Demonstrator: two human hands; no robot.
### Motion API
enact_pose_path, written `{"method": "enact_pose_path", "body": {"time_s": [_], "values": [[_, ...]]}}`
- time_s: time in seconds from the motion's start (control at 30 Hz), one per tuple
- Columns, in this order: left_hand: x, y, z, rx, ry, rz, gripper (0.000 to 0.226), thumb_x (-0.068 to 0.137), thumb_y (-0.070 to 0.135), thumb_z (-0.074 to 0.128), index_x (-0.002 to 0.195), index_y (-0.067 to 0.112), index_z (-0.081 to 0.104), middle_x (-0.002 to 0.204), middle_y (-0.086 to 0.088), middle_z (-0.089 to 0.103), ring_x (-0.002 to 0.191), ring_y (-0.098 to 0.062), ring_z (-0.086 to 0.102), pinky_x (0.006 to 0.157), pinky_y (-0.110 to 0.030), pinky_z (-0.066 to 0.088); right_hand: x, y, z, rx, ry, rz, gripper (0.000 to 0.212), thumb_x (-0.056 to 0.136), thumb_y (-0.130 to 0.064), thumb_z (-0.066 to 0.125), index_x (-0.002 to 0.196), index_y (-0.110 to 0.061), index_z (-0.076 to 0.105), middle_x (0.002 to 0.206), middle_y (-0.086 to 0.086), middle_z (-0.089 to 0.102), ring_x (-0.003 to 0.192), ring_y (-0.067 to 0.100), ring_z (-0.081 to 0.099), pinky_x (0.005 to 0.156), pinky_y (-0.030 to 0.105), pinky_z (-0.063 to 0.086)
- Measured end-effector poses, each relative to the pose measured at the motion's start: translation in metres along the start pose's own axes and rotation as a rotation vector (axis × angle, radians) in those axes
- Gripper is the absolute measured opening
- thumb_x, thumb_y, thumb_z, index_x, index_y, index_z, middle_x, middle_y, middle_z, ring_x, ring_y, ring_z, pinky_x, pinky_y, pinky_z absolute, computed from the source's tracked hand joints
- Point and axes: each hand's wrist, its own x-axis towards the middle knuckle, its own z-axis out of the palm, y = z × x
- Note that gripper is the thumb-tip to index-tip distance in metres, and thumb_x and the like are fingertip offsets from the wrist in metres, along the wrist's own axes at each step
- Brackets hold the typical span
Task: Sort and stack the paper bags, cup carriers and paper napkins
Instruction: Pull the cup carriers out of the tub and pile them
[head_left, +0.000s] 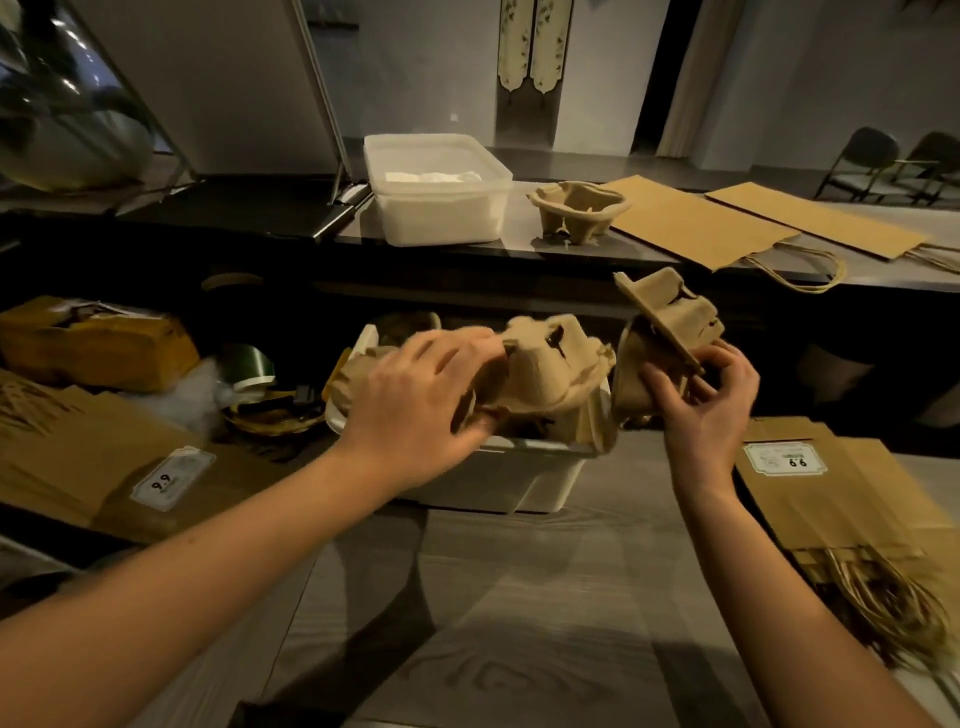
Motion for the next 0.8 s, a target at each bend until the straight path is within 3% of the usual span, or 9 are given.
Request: {"method": "enact_pose_path", "body": {"time_s": [0.07, 0.17, 0.27, 0.4, 0.53, 0.67, 0.8], "values": [[-0.014, 0.009, 0.007, -0.017, -0.042, 0.035, 0.057, 0.073, 0.041, 0.06, 0.124, 0.023, 0.042, 0.127, -0.003, 0.058, 0.114, -0.027, 0.056, 0.082, -0.042, 0.052, -0.007, 0.007, -0.011, -0.027, -0.008, -0.021, 0.038, 0.078, -0.013, 0.073, 0.104, -0.02, 0.047, 0.136, 0.008, 0.036, 0.124, 0.016, 0.042, 0.1, 0.023, 0.041], [-0.038, 0.02, 0.018, -0.059, -0.125, 0.077, 0.054, 0.075, 0.046, 0.047, 0.124, 0.025, 0.042, 0.129, 0.0, 0.056, 0.117, -0.023, 0.053, 0.088, -0.041, 0.051, -0.021, 0.02, -0.028, -0.062, -0.048, -0.038, 0.039, 0.077, -0.011, 0.072, 0.104, -0.02, 0.047, 0.136, 0.004, 0.036, 0.122, 0.009, 0.041, 0.094, 0.015, 0.041], [-0.064, 0.025, 0.032, -0.108, -0.219, 0.095, 0.053, 0.075, 0.048, 0.047, 0.124, 0.027, 0.044, 0.131, 0.004, 0.054, 0.119, -0.02, 0.05, 0.086, -0.04, 0.052, -0.039, 0.037, -0.045, -0.095, -0.089, -0.031, 0.04, 0.076, -0.008, 0.073, 0.103, -0.022, 0.048, 0.134, -0.001, 0.034, 0.126, 0.016, 0.041, 0.099, 0.028, 0.042], [-0.097, 0.019, 0.055, -0.077, -0.317, 0.134, 0.066, 0.063, 0.042, 0.075, 0.12, 0.029, 0.046, 0.13, 0.004, 0.056, 0.118, -0.02, 0.05, 0.08, -0.047, 0.053, -0.066, 0.057, -0.061, -0.202, -0.124, -0.091, 0.042, 0.071, -0.003, 0.075, 0.102, -0.017, 0.05, 0.131, 0.0, 0.034, 0.126, 0.027, 0.042, 0.101, 0.042, 0.044], [-0.124, 0.005, 0.077, 0.025, -0.419, 0.179, 0.076, 0.051, 0.043, 0.083, 0.117, 0.029, 0.047, 0.126, 0.001, 0.06, 0.116, -0.021, 0.043, 0.077, -0.047, 0.053, -0.092, 0.072, -0.069, -0.224, -0.164, -0.101, 0.043, 0.069, 0.001, 0.077, 0.099, -0.015, 0.051, 0.128, -0.004, 0.036, 0.124, 0.031, 0.043, 0.098, 0.034, 0.046], [-0.143, -0.005, 0.095, 0.099, -0.454, 0.178, 0.077, 0.048, 0.041, 0.084, 0.115, 0.028, 0.047, 0.123, -0.001, 0.062, 0.113, -0.022, 0.044, 0.077, -0.046, 0.052, -0.102, 0.079, -0.071, -0.244, -0.141, -0.019, 0.041, 0.068, 0.005, 0.076, 0.095, -0.014, 0.051, 0.13, 0.001, 0.036, 0.123, 0.032, 0.043, 0.097, 0.04, 0.045], [-0.15, -0.013, 0.113, 0.149, -0.477, 0.126, 0.081, 0.046, 0.04, 0.085, 0.116, 0.027, 0.047, 0.122, -0.002, 0.063, 0.113, -0.025, 0.045, 0.078, -0.049, 0.052, -0.111, 0.077, -0.071, -0.254, -0.137, 0.017, 0.037, 0.067, 0.002, 0.078, 0.089, -0.013, 0.052, 0.128, -0.006, 0.037, 0.12, 0.024, 0.043, 0.091, 0.031, 0.044]]}}
